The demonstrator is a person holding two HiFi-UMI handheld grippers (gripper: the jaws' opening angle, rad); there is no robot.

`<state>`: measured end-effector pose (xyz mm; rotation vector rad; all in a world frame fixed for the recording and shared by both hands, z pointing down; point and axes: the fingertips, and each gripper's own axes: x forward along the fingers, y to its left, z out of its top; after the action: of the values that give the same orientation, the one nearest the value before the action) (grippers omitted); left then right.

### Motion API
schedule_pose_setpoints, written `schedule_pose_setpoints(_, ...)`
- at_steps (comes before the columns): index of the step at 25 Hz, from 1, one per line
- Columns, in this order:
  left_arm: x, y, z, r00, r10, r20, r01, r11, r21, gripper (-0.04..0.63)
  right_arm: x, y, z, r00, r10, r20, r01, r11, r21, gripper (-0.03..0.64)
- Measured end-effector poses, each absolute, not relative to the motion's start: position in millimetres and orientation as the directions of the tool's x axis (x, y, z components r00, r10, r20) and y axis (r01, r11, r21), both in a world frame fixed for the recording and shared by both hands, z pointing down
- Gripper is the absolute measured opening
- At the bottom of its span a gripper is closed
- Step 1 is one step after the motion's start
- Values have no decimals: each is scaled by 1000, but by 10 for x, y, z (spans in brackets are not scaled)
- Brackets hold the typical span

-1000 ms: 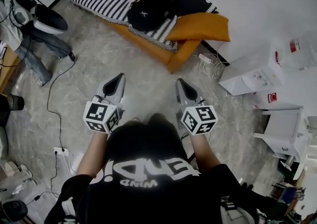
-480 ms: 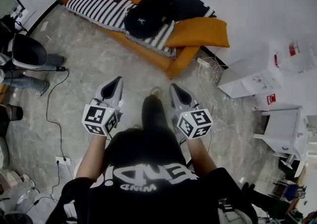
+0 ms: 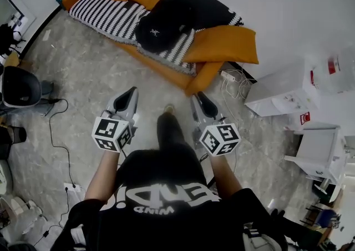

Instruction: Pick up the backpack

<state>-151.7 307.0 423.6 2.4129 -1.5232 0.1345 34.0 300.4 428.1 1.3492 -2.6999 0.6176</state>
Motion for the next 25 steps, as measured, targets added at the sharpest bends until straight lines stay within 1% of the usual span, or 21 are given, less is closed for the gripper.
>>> schedule_pose_setpoints(2,-1479,2816,4204,441,-867,231,-894,-403,194,2,339,2774,4266,-635,-733,243,-767,558,-318,77)
schedule_pose_setpoints(4,-1443,2554,4165,438,-868,233,-895,-399,197,2,362,2519,4240,-645,-719,260,-761,573,-304,45)
schedule_pose_setpoints(5,-1426,2421,4148,435,-870,233,-897,-394,200,2,380,2386,4227,-650,-712,267,-758,579,-299,2)
schedule_pose_setpoints(6,-1407,2287,4133,430,-872,234,-899,-388,203,2,399,2253,4212,-656,-705,272,-754,587,-296,-6)
schedule_pose_setpoints(14,-1189,1261,4009,401,-885,238,-911,-356,209,2,580,1200,4102,-694,-663,280,-720,641,-267,-2)
schedule_pose_setpoints(20,-1035,666,3984,369,-898,241,-924,-326,201,2,815,553,4134,-693,-666,275,-720,628,-294,-2)
schedule_pose_setpoints(25,-1085,323,3977,355,-902,245,-929,-311,201,3,815,188,4187,-693,-663,283,-720,620,-312,-2)
